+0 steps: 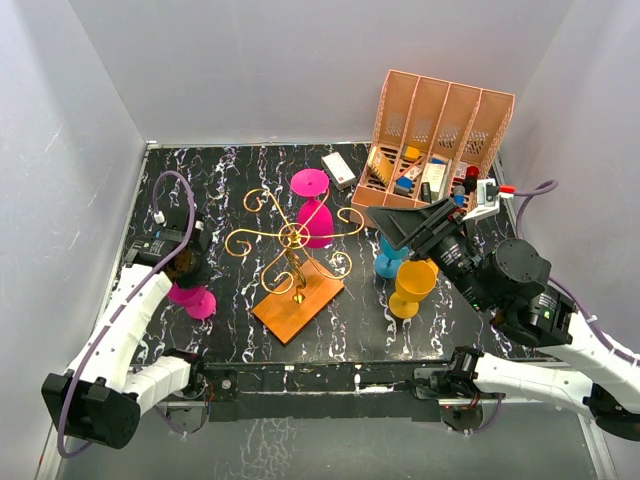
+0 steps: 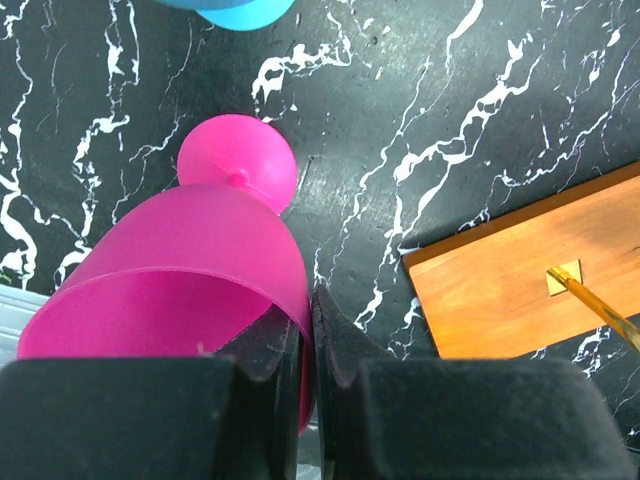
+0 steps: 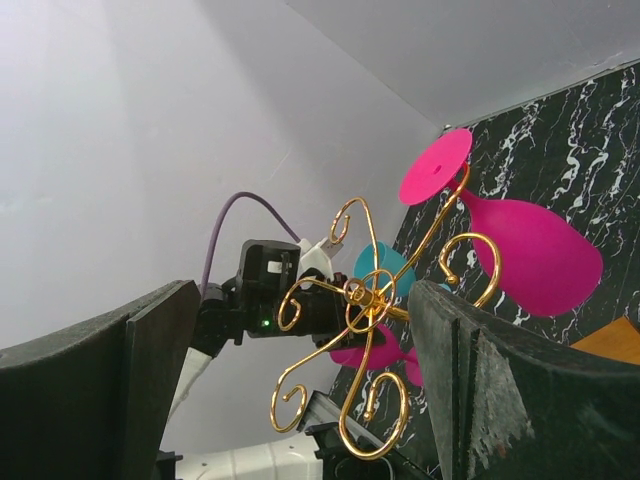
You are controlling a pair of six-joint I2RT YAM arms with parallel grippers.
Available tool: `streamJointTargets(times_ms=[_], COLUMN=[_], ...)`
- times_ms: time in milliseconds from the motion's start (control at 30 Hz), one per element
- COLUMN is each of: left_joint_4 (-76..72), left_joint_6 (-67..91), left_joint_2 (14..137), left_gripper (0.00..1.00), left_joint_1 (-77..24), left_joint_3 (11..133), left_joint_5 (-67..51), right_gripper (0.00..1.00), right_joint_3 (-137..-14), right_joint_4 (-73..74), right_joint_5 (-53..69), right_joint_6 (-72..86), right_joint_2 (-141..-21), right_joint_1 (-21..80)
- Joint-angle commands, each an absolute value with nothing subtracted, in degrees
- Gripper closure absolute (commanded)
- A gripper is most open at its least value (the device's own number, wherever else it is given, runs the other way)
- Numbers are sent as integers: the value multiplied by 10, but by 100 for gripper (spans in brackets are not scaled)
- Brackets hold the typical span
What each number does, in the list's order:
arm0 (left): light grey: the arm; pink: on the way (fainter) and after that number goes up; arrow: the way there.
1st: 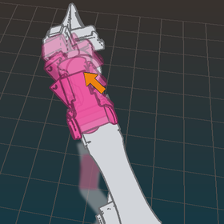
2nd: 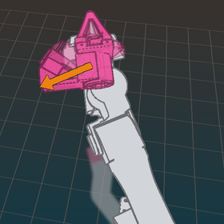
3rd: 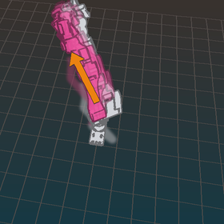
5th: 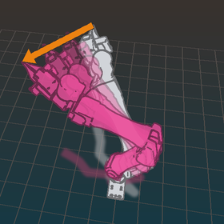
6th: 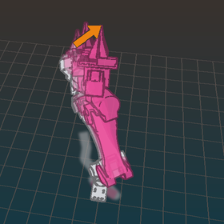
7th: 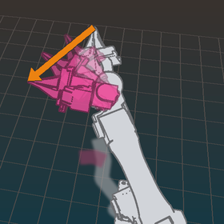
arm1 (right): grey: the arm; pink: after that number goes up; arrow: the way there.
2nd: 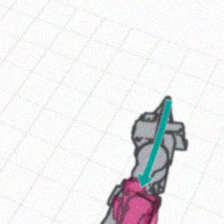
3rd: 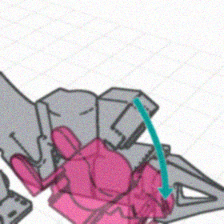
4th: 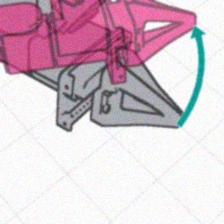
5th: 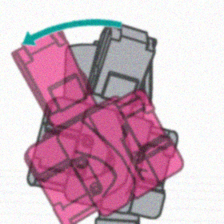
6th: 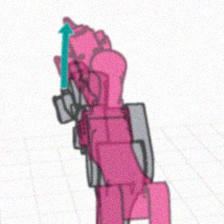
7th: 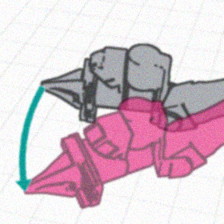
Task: Take the wine glass off the wine glass rack
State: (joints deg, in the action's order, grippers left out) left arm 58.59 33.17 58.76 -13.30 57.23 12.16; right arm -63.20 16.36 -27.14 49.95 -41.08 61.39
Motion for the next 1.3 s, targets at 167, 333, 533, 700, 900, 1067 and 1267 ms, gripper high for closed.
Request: streamJointTargets(times_ms=[167, 333, 533, 700, 900, 1067, 1267], left_joint_4=[531, 523, 526, 536, 548, 566, 601], left_joint_6=[343, 347, 346, 344, 341, 336, 334], left_joint_2=[610, 618, 616, 602, 579, 573, 559], left_gripper=[95, 89, 65, 39, 16, 10, 6], left_joint_1=[-130, -129, -128, -128, -128, -128, -129], left_joint_3=[537, 526, 527, 536, 558, 585, 650], left_joint_5=[107, 102, 103, 102, 89, 87, 69], right_gripper=[6, 6, 6, 6, 6, 6, 6], right_joint_3=[-635, -630, -629, -625, -620, -625, -628], right_joint_4=[147, 147, 147, 147, 146, 147, 147], right_joint_5=[-277, -279, -276, -275, -278, -279, -275], right_joint_6=[504, 507, 509, 513, 516, 514, 509], right_joint_2=[-403, -398, -395, -390, -387, -395, -395], right_joint_1=[616, 616, 616, 616, 616, 616, 616])
